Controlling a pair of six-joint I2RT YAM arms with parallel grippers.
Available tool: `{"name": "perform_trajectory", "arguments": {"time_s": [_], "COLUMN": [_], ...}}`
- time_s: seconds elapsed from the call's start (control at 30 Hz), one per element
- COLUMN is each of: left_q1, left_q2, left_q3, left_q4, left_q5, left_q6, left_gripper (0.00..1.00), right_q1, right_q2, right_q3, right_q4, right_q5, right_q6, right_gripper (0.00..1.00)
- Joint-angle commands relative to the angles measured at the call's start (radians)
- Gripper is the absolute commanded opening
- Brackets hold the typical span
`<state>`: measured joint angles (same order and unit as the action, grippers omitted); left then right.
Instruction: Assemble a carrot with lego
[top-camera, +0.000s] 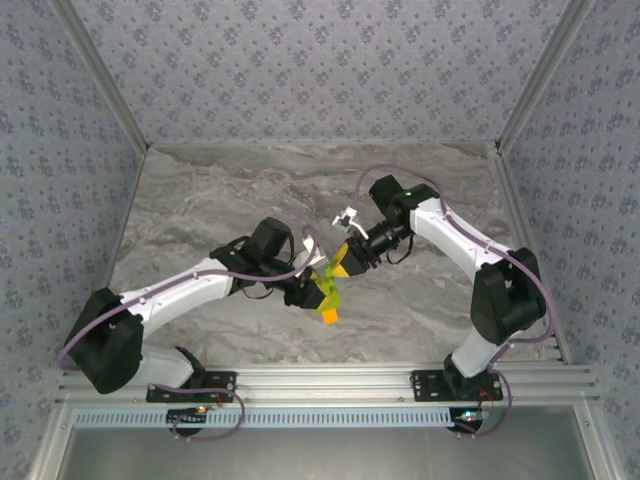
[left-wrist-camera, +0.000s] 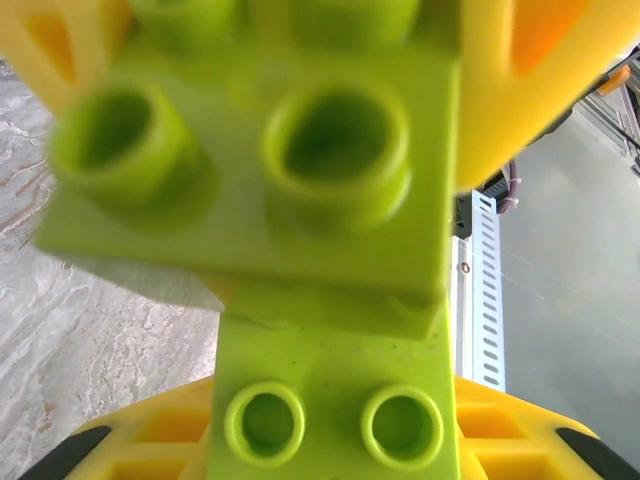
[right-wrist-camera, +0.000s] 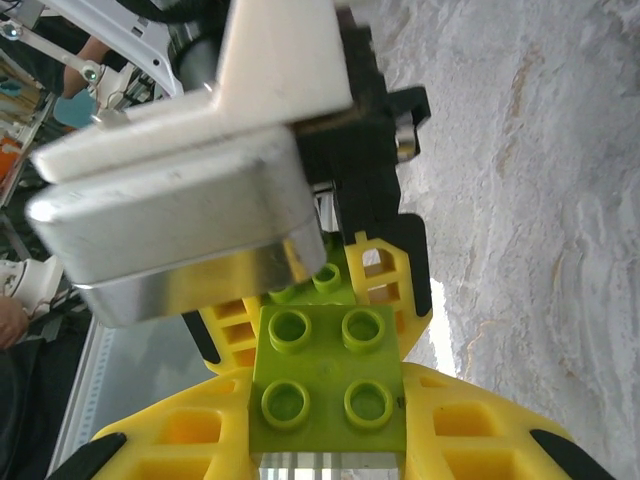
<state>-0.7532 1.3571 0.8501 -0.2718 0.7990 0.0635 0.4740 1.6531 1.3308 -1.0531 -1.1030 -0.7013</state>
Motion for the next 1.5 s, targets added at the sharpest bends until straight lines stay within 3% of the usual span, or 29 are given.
{"name": "perform_trajectory", "arguments": {"time_s": [0.0,1.47], "left_q1": [0.007,0.040], "left_q2": [-0.003,-0.029], "left_q3": [0.036,0.037], "left_q4": [-0.014,-0.009], "left_q5": [0.042,0.066], "left_q6": [0.025,0.024], "left_gripper": [0.16,0.16], "right_q1": [0.009,0.078], "right_q2": [0.008,0.091], "right_q3": [0.028,-0.002], "right_q4": [-0.065,-0.181], "right_q5": [-0.003,-0.004], "right_q6": [-0.040,-0.162], "right_gripper": [0.17,0.19]}}
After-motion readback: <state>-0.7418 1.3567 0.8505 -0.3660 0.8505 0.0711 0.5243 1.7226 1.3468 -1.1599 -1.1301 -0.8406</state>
